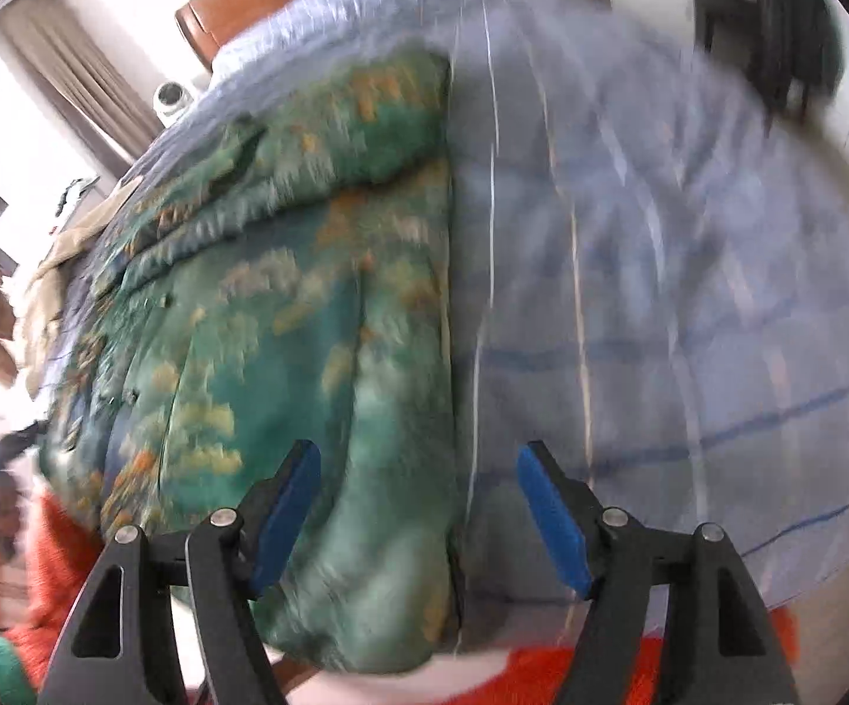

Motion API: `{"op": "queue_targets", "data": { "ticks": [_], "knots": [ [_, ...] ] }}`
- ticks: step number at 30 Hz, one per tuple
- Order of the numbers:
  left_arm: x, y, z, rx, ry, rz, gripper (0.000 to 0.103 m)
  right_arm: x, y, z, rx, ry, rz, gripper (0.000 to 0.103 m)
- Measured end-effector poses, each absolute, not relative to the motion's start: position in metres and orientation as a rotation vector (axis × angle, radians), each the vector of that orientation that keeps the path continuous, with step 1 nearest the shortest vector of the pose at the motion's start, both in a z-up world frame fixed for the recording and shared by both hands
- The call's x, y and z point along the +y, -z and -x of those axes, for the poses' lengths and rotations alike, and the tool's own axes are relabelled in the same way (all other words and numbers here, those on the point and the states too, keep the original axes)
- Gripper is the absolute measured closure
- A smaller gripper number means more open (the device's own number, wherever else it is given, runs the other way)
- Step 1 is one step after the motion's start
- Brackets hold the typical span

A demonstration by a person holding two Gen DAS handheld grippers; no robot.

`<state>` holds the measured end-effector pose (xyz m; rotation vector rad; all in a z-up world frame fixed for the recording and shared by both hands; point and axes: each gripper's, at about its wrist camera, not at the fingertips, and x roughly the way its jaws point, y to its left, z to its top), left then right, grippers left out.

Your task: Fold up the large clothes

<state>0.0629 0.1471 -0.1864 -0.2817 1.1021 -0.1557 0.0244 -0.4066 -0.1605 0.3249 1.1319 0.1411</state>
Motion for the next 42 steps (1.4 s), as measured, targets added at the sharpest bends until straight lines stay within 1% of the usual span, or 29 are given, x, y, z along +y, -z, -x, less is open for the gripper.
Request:
{"op": "queue_targets", "data": {
  "ticks": [2, 7, 9, 10, 11, 12, 13, 14, 15, 16, 17, 20, 22, 25, 29, 33, 35, 37, 39, 42],
  "knots": [
    [0.142, 0.191, -0.061, 1.118, 0.189, 0.276, 0.001, -0.406, 0.172, -0.022, 1.185, -0.212, -0.357, 0.031],
    [0.127, 0.192, -0.053, 1.165, 0.333, 0.31, 0.002, -0.385, 0.187, -0.021, 1.204, -0.377, -0.486, 0.029],
    [0.123, 0.193, -0.053, 1.189, 0.345, 0.312, 0.006, -0.38, 0.187, -0.027, 1.184, -0.442, -0.551, 0.029],
    [0.122, 0.19, -0.053, 1.198, 0.334, 0.303, 0.019, -0.378, 0.186, -0.03, 1.176, -0.465, -0.574, 0.031],
    [0.12, 0.189, -0.053, 1.216, 0.303, 0.278, 0.034, -0.377, 0.186, -0.031, 1.176, -0.475, -0.574, 0.035],
    [0.12, 0.188, -0.053, 1.226, 0.28, 0.261, 0.042, -0.374, 0.186, -0.033, 1.195, -0.467, -0.533, 0.041],
    [0.122, 0.185, -0.052, 1.233, 0.253, 0.251, 0.064, -0.37, 0.186, -0.034, 1.209, -0.451, -0.488, 0.058],
    [0.123, 0.182, -0.051, 1.234, 0.245, 0.26, 0.081, -0.368, 0.185, -0.034, 1.22, -0.427, -0.437, 0.069],
    [0.125, 0.178, -0.051, 1.23, 0.239, 0.275, 0.085, -0.369, 0.184, -0.033, 1.225, -0.42, -0.432, 0.071],
    [0.129, 0.169, -0.049, 1.213, 0.238, 0.305, 0.09, -0.37, 0.18, -0.033, 1.218, -0.419, -0.462, 0.079],
    [0.13, 0.162, -0.048, 1.194, 0.244, 0.324, 0.092, -0.37, 0.175, -0.033, 1.205, -0.42, -0.476, 0.082],
    [0.136, 0.131, -0.045, 1.111, 0.273, 0.406, 0.094, -0.368, 0.143, -0.033, 1.119, -0.448, -0.484, 0.086],
    [0.14, 0.112, -0.043, 1.05, 0.297, 0.446, 0.094, -0.366, 0.121, -0.033, 1.073, -0.466, -0.476, 0.086],
    [0.14, 0.1, -0.037, 1.021, 0.303, 0.449, 0.095, -0.362, 0.095, -0.029, 1.038, -0.478, -0.424, 0.087],
    [0.136, 0.115, -0.023, 1.067, 0.287, 0.43, 0.095, -0.365, 0.094, -0.01, 1.07, -0.467, -0.41, 0.088],
    [0.146, 0.122, 0.003, 1.15, 0.284, 0.438, 0.095, -0.368, 0.1, 0.019, 1.119, -0.47, -0.471, 0.088],
    [0.155, 0.116, 0.016, 1.182, 0.292, 0.447, 0.095, -0.368, 0.098, 0.039, 1.151, -0.481, -0.522, 0.088],
    [0.169, 0.101, 0.034, 1.185, 0.314, 0.512, 0.095, -0.368, 0.09, 0.057, 1.168, -0.497, -0.592, 0.088],
    [0.182, 0.082, 0.039, 1.133, 0.323, 0.579, 0.095, -0.372, 0.078, 0.066, 1.139, -0.524, -0.707, 0.088],
    [0.202, 0.039, 0.012, 0.952, 0.367, 0.672, 0.095, -0.385, 0.054, 0.051, 1.029, -0.535, -0.838, 0.088]
  ]
}}
